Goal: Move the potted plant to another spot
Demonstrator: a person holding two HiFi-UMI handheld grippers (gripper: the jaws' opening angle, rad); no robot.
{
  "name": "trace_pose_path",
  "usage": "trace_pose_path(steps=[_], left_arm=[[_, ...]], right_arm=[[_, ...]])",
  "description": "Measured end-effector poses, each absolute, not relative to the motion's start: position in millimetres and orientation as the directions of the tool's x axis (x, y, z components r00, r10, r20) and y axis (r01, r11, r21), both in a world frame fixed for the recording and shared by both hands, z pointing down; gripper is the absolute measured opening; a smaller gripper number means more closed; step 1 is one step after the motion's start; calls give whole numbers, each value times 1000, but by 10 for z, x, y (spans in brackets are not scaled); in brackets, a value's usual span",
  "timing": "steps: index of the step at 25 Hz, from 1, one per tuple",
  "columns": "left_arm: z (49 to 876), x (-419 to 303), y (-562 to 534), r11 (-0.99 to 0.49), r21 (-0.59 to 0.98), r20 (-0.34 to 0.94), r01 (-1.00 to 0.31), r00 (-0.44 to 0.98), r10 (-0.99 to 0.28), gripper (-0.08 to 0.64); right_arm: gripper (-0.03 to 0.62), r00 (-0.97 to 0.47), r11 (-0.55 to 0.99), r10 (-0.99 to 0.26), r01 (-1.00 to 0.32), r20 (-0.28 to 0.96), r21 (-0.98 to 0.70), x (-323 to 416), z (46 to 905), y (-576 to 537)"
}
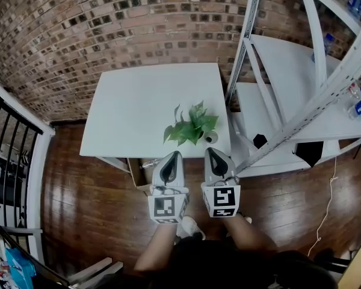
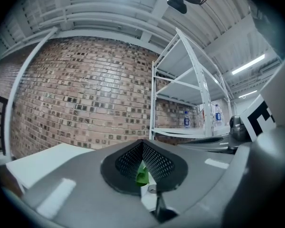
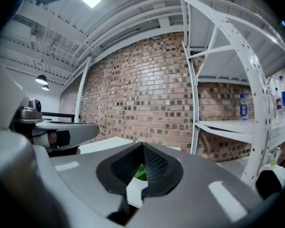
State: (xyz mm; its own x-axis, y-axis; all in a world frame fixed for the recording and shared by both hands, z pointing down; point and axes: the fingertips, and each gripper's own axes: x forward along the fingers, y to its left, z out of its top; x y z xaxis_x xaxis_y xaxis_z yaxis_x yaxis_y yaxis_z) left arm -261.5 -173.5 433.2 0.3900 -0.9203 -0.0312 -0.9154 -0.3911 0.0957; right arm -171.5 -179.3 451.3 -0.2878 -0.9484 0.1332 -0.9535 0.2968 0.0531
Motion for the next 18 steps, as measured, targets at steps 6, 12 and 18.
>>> trace_pose_path(steps=[6,12,18], left_arm=[[4156,-2565,-1693,-396,109,-51,-912,393,-918,15],[4113,-2536,-1700,-410,89,-53,-908,407,-912,15],[4224,-2603,-1697,-400,62,-54,-915,397,-916,15]], right_arm=[[2,-299,304,-948,-952,110,32,-1706,4475,-1739],[2,-301,306,-947,-951,112,36,-1743,4525,-1689],[2,-311,316,-946,-948,97,41,-1785,4513,-1655]])
